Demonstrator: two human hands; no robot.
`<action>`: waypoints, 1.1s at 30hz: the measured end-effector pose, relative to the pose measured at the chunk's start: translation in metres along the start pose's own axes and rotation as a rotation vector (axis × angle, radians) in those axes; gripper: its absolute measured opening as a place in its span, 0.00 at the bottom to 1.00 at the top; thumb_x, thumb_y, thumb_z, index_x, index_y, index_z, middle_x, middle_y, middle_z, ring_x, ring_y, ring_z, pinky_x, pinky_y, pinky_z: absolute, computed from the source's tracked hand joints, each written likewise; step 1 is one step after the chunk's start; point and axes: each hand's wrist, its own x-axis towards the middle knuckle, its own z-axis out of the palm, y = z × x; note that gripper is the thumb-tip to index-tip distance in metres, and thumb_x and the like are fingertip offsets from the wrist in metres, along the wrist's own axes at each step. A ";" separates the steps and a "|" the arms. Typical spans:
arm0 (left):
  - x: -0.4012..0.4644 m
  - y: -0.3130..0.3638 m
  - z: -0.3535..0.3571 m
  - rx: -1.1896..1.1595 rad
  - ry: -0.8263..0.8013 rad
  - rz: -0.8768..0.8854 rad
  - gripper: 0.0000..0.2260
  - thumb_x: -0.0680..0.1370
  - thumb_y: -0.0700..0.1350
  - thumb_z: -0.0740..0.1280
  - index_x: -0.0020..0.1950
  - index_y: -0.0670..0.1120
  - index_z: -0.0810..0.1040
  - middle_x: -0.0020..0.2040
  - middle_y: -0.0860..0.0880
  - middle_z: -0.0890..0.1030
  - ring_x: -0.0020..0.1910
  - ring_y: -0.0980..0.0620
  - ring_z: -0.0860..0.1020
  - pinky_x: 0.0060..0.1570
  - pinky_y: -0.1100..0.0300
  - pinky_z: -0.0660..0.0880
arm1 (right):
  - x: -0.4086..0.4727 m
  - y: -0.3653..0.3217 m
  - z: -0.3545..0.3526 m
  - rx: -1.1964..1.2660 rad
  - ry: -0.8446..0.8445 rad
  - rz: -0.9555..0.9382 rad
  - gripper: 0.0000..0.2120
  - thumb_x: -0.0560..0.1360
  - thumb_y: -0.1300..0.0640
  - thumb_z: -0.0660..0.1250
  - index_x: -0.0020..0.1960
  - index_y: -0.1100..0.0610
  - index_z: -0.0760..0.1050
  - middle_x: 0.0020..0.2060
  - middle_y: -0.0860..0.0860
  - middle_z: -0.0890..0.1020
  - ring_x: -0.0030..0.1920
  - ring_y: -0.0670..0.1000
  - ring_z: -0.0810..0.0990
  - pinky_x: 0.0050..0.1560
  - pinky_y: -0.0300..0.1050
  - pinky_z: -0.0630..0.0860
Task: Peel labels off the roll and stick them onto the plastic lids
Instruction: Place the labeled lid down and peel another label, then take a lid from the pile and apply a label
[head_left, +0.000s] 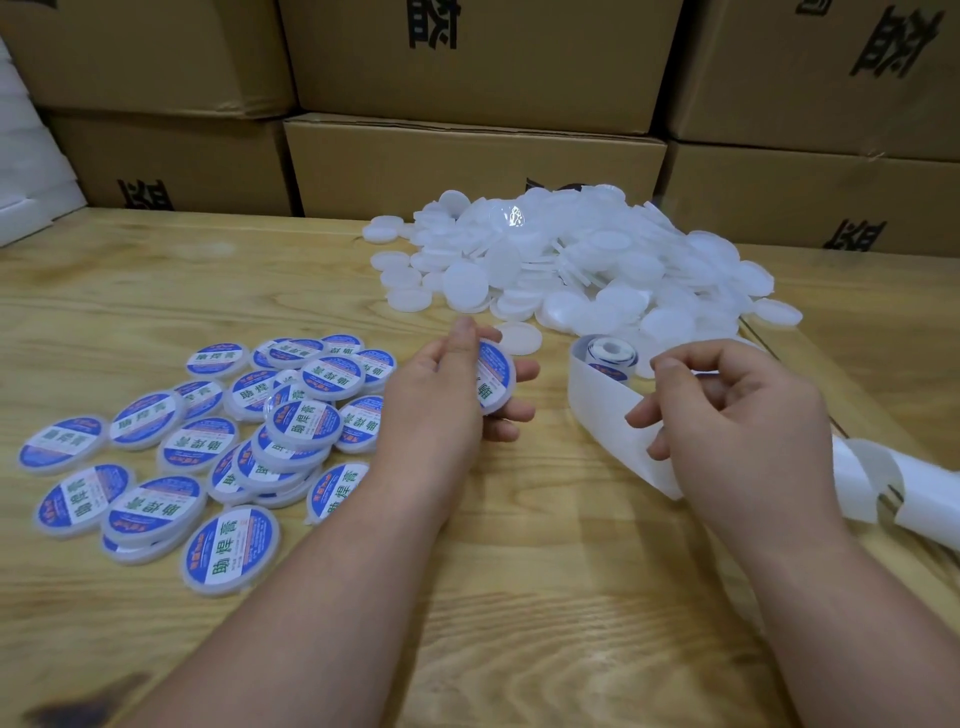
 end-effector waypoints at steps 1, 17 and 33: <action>0.002 0.001 -0.002 -0.010 0.013 -0.013 0.19 0.85 0.59 0.55 0.55 0.48 0.79 0.43 0.46 0.88 0.28 0.50 0.82 0.24 0.62 0.75 | 0.000 0.000 0.000 0.000 -0.002 -0.001 0.08 0.79 0.56 0.67 0.42 0.49 0.79 0.29 0.44 0.84 0.25 0.45 0.79 0.23 0.31 0.68; -0.002 0.032 -0.052 0.691 0.354 0.226 0.09 0.82 0.52 0.64 0.48 0.58 0.83 0.28 0.58 0.80 0.28 0.55 0.78 0.32 0.59 0.71 | 0.000 0.002 0.002 0.017 -0.009 0.006 0.08 0.79 0.55 0.67 0.41 0.49 0.79 0.29 0.44 0.84 0.24 0.45 0.78 0.22 0.32 0.67; -0.001 0.022 -0.040 1.179 0.305 0.346 0.19 0.79 0.52 0.67 0.70 0.52 0.78 0.69 0.49 0.77 0.70 0.44 0.69 0.70 0.50 0.62 | -0.001 0.002 0.003 0.002 -0.030 0.002 0.07 0.79 0.54 0.67 0.42 0.48 0.79 0.30 0.44 0.85 0.27 0.50 0.79 0.31 0.41 0.70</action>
